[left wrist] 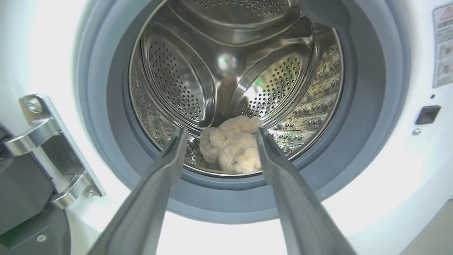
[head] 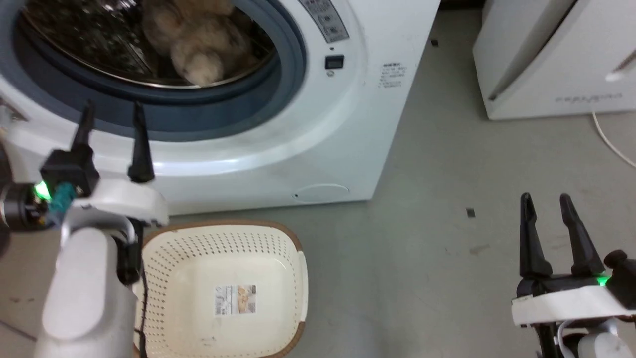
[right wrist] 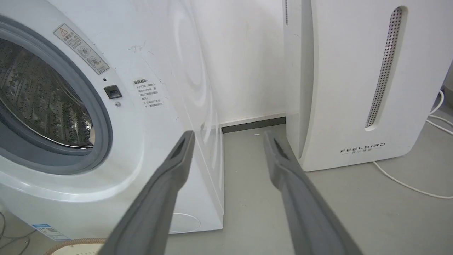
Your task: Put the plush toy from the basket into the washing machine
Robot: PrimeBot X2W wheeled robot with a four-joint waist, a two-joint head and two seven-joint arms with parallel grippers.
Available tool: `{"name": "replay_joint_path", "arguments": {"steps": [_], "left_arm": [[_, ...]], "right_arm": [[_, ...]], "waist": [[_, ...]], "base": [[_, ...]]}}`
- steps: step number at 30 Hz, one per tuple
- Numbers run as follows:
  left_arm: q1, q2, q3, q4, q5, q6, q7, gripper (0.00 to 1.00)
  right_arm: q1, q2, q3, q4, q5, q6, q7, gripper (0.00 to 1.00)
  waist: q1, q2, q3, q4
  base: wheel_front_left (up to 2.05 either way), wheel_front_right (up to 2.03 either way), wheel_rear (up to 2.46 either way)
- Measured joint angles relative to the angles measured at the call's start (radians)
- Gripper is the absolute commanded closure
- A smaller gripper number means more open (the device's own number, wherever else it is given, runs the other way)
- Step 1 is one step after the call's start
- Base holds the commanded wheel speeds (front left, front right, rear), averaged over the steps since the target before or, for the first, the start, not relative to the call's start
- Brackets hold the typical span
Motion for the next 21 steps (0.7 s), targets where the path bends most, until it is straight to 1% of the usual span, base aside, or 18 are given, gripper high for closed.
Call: {"name": "replay_joint_path", "arguments": {"steps": [6, 11, 21], "left_arm": [[0.119, -0.044, 0.005, -0.074, 0.021, -0.024, 0.0, 0.0], [0.211, -0.073, 0.018, -0.132, 0.041, -0.035, 0.0, 0.0], [0.411, -0.111, 0.032, -0.206, 0.076, -0.036, 0.0, 0.0]], "right_arm": [[0.04, 0.0, -0.002, 0.001, -0.009, 0.0, 0.0, 0.0], [0.068, 0.0, 0.0, 0.001, -0.024, 0.0, 0.0, 0.0], [0.14, 0.0, 0.008, -0.003, -0.044, 0.0, 0.0, 0.0]], "waist": [[0.0, 0.0, -0.069, 0.032], [-0.0001, 0.0, -0.119, 0.054], [-0.0002, 0.0, -0.214, 0.082]], "base": [[0.0, 0.0, 0.0], [0.0, 0.0, 0.0], [0.0, 0.0, 0.0]]}}
